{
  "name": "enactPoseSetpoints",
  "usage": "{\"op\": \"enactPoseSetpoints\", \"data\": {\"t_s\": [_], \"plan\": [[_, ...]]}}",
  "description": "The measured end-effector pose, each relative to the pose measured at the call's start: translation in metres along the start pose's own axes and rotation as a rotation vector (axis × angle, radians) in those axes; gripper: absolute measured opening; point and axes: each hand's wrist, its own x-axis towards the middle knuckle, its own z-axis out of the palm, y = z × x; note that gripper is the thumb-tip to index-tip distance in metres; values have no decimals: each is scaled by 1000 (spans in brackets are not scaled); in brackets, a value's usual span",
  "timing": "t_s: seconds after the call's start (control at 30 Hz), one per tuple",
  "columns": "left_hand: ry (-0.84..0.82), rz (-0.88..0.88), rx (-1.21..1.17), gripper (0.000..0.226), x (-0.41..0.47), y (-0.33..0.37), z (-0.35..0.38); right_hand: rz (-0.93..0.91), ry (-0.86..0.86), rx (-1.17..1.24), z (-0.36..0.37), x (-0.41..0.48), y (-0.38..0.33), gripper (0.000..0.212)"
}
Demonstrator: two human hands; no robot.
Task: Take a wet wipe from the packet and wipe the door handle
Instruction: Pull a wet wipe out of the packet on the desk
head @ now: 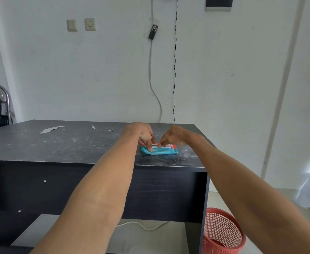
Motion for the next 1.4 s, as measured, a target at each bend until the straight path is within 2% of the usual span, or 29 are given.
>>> {"op": "enactPoseSetpoints", "data": {"t_s": [0.13,0.27,0.37,0.43,0.53,0.67,0.77,0.87,1.03,1.23,1.4], "plan": [[21,-1,-24,72,1,0,2,-8,74,12,-3,2,1,29],[45,8,-164,91,-5,-5,1,-53,344,-21,-3,11,2,16],[37,9,-355,91,-4,-14,3,-49,472,-124,1,15,3,16],[69,13,-433,80,0,-20,4,-52,500,-257,5,17,4,13],[164,25,-447,54,5,-25,6,-16,406,-283,10,17,2,9],[218,25,-387,38,10,-29,9,77,237,-191,14,16,2,22],[231,38,-346,42,14,-31,11,115,121,34,5,15,5,20],[223,40,-300,49,15,-30,11,146,27,123,-1,12,5,23],[169,41,-268,55,11,-26,9,147,88,113,7,15,10,31],[167,42,-272,62,8,-26,9,82,134,170,12,15,12,19],[148,40,-266,62,7,-27,7,106,168,279,8,16,14,11]]}}
